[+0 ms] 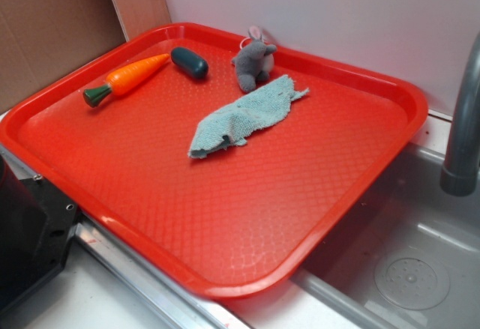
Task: Grab the carrot.
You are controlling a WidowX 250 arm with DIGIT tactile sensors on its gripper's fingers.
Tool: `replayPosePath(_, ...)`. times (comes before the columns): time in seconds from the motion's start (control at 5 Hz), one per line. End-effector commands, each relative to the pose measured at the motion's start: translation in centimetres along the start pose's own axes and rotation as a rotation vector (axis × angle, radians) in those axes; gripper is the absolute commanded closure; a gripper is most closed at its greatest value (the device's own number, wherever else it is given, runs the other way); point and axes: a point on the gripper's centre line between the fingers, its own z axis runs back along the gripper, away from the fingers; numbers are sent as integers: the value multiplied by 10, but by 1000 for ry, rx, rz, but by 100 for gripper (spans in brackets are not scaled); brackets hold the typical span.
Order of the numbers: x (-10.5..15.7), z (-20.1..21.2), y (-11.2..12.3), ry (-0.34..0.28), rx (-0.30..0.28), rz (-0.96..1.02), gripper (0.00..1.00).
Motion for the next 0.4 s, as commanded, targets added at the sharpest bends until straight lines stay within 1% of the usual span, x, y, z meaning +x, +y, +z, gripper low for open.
replayPosePath(0.0,0,0,0,0,0,0,0)
replayPosePath(0.2,0,-9,6,-91,15,76,0)
